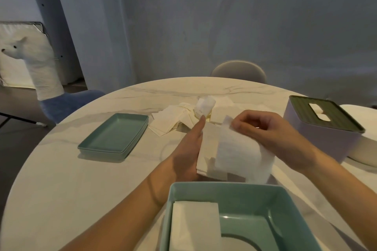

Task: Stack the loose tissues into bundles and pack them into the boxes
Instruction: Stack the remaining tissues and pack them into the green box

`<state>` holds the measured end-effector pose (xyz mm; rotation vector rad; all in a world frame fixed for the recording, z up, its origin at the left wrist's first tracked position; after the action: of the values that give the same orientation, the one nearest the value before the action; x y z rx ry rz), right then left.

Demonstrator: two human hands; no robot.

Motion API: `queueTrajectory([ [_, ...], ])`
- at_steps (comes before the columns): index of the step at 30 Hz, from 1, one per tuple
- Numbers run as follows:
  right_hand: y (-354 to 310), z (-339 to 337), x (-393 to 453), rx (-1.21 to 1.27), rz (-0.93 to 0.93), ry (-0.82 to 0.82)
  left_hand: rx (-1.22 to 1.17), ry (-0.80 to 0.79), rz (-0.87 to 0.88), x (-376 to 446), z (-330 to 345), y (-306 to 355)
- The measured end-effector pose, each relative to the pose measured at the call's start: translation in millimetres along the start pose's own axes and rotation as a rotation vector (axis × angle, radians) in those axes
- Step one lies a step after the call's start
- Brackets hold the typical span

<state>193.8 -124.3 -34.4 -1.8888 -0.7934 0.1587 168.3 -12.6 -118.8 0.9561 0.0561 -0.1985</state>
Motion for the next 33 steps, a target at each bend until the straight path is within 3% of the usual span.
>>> queueTrajectory([
  [4,6,-6,8,-0.218,0.027,0.242,0.122,-0.038,-0.035,-4,16,-5],
  [6,8,-4,10,-0.317,0.012,0.287,0.14,-0.048,-0.01,-5,18,-7],
  [9,10,0,11,-0.426,-0.04,0.261,0.135,-0.067,-0.046,-6,12,-13],
  [12,19,-7,11,-0.419,0.022,0.225,0.088,-0.078,-0.116,-8,7,-18],
  [19,46,0,1,-0.41,0.204,-0.232,-0.11,-0.047,0.006,1,-5,-1],
  [25,20,-13,2,-0.126,0.062,-0.18,-0.167,0.029,-0.012,2,-19,6],
  [29,-5,-5,-1,0.162,-0.039,-0.186,-0.076,0.009,-0.01,4,-15,0],
  [31,-12,9,-3,0.135,-0.082,-0.17,-0.062,-0.038,-0.073,-1,-1,-7],
  [33,-9,16,-1,-0.065,-0.115,-0.081,-0.013,-0.075,-0.116,-2,9,-12],
])
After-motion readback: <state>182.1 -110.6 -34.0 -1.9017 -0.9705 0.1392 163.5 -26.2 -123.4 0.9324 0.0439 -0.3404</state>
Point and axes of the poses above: each hand's wrist, its own x-axis towards the middle knuckle, its own z-axis out of the palm, y = z × x, the point moved 10 cm from there along x, towards the middle knuckle, and after that the axes turned 4 degrees about -x, right-handed, at the moved point
